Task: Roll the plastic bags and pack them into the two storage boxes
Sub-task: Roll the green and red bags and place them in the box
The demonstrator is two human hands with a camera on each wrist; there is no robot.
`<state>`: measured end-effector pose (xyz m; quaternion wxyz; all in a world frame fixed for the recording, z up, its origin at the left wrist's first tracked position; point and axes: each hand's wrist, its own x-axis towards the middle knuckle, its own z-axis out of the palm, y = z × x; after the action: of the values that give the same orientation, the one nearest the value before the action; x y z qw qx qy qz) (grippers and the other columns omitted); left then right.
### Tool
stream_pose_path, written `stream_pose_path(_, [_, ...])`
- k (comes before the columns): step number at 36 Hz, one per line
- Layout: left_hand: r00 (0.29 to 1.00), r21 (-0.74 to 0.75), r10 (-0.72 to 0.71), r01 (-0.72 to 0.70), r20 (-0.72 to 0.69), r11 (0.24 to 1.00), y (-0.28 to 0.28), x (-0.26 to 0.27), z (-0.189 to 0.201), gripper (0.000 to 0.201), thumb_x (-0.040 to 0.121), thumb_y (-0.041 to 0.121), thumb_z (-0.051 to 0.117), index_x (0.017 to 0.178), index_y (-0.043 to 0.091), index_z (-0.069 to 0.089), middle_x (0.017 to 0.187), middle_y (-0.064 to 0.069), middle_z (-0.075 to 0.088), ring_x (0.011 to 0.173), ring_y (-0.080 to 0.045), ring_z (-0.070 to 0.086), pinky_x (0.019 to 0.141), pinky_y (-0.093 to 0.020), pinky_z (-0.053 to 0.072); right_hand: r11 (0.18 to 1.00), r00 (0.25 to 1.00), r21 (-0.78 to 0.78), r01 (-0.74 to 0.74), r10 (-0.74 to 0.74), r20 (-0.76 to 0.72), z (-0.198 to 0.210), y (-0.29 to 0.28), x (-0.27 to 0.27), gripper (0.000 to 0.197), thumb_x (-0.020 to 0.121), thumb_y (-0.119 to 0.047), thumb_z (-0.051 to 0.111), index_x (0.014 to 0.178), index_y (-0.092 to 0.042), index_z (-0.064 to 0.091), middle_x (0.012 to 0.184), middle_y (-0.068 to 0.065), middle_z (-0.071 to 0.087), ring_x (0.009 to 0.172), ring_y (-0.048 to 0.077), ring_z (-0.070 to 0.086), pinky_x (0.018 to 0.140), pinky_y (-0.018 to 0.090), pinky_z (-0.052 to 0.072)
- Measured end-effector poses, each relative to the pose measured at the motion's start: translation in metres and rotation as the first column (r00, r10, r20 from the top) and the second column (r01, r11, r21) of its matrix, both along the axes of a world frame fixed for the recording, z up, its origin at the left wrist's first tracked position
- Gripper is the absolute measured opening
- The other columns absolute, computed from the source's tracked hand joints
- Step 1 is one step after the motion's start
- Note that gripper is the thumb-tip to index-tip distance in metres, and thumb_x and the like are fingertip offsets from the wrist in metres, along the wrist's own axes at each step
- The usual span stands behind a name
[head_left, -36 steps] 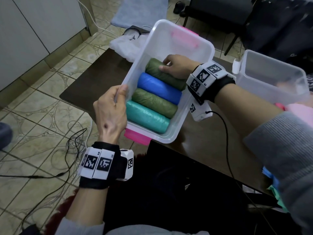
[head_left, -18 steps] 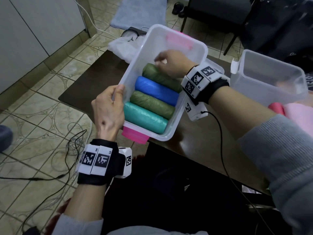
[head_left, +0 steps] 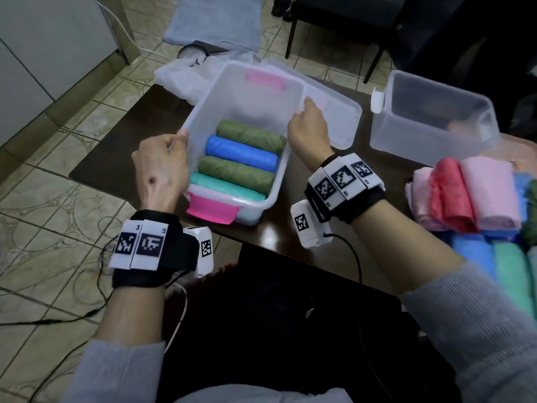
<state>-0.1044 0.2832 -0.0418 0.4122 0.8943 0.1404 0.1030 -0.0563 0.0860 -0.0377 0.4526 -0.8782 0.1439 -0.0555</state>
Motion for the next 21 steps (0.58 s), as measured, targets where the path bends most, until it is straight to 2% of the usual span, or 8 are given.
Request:
stream_pose_path(3, [0.999,0.006,0.005,-0.005,-0.035,1.000,0.000,0.001,0.001,0.043,0.097,0.041,0.044,0.096,0.006,0.070,0.085,-0.010,0.058,0.080,-0.028,0.052,0.073,-0.030,0.039,1.000,1.000,-0.007,0.006,-0.006,0.014,-0.001,0.000,0.001,0.035,0.096,-0.004,0.032,0.129,-0.001,0.042,0.125,0.016,0.054,0.116,0.030,0.051,0.070,0.017,0.028])
stream_pose_path(8, [0.998,0.022,-0.022,0.024,-0.061,0.999,0.003,0.004,0.002,0.045,0.097,0.040,0.042,0.100,0.004,0.068,0.088,-0.014,0.059,0.092,-0.034,0.058,0.081,-0.034,0.043,1.000,1.000,0.022,-0.006,0.006,-0.025,-0.001,0.002,-0.001,0.044,0.097,-0.006,0.028,0.140,0.001,0.032,0.125,0.015,0.052,0.113,0.028,0.051,0.068,0.017,0.027])
stream_pose_path(11, [0.998,0.055,-0.029,0.033,-0.064,0.998,0.004,0.005,0.001,0.044,0.097,0.041,0.040,0.107,0.008,0.067,0.104,-0.018,0.064,0.102,-0.036,0.057,0.085,-0.035,0.043,0.999,0.999,0.037,-0.015,0.017,-0.034,-0.003,-0.001,-0.002,0.044,0.099,-0.008,0.028,0.142,-0.001,0.030,0.126,0.014,0.052,0.114,0.026,0.051,0.066,0.016,0.027])
stream_pose_path(13, [0.998,0.088,-0.012,0.018,-0.061,0.996,0.002,0.003,0.002,0.042,0.097,0.040,0.040,0.120,0.012,0.061,0.119,-0.017,0.062,0.112,-0.035,0.055,0.093,-0.038,0.042,0.998,0.999,0.059,-0.024,0.025,-0.023,-0.003,-0.005,-0.003,0.042,0.100,-0.010,0.028,0.141,-0.001,0.029,0.132,0.015,0.049,0.123,0.027,0.046,0.077,0.021,0.031])
stream_pose_path(16, [0.999,0.147,-0.032,0.026,0.041,0.989,-0.003,0.000,0.005,0.044,0.097,0.035,0.043,0.133,0.010,0.048,0.133,-0.013,0.053,0.122,-0.030,0.049,0.102,-0.038,0.038,0.993,0.999,0.112,-0.039,0.043,-0.033,-0.001,-0.010,-0.009,0.049,0.102,-0.018,0.033,0.147,-0.001,0.022,0.150,0.012,0.034,0.138,0.022,0.030,0.101,0.018,0.021])
stream_pose_path(18, [0.980,0.193,-0.080,0.043,0.185,0.980,-0.011,-0.004,0.012,0.043,0.096,0.031,0.044,0.133,0.009,0.049,0.134,-0.011,0.052,0.123,-0.024,0.048,0.102,-0.032,0.036,0.981,0.998,0.190,-0.025,0.035,-0.050,0.000,-0.009,-0.015,0.057,0.099,-0.029,0.038,0.148,-0.006,0.022,0.145,0.009,0.042,0.136,0.021,0.037,0.110,0.025,0.026])
stream_pose_path(20, [0.937,0.192,-0.148,0.090,0.317,0.977,-0.025,-0.012,0.024,0.038,0.095,0.026,0.044,0.128,0.009,0.053,0.128,-0.009,0.056,0.118,-0.021,0.051,0.097,-0.022,0.034,0.971,0.998,0.240,0.011,0.004,-0.061,-0.005,-0.016,-0.019,0.058,0.097,-0.032,0.040,0.148,-0.009,0.025,0.132,0.006,0.053,0.126,0.023,0.049,0.109,0.038,0.036])
stream_pose_path(21, [0.911,0.180,-0.186,0.127,0.368,0.976,-0.036,-0.017,0.030,0.036,0.095,0.023,0.045,0.126,0.009,0.055,0.126,-0.008,0.058,0.116,-0.018,0.052,0.095,-0.017,0.033,0.974,0.998,0.226,0.024,-0.011,-0.062,-0.006,-0.022,-0.021,0.054,0.098,-0.027,0.041,0.147,-0.009,0.028,0.130,0.006,0.053,0.122,0.022,0.051,0.107,0.037,0.038])
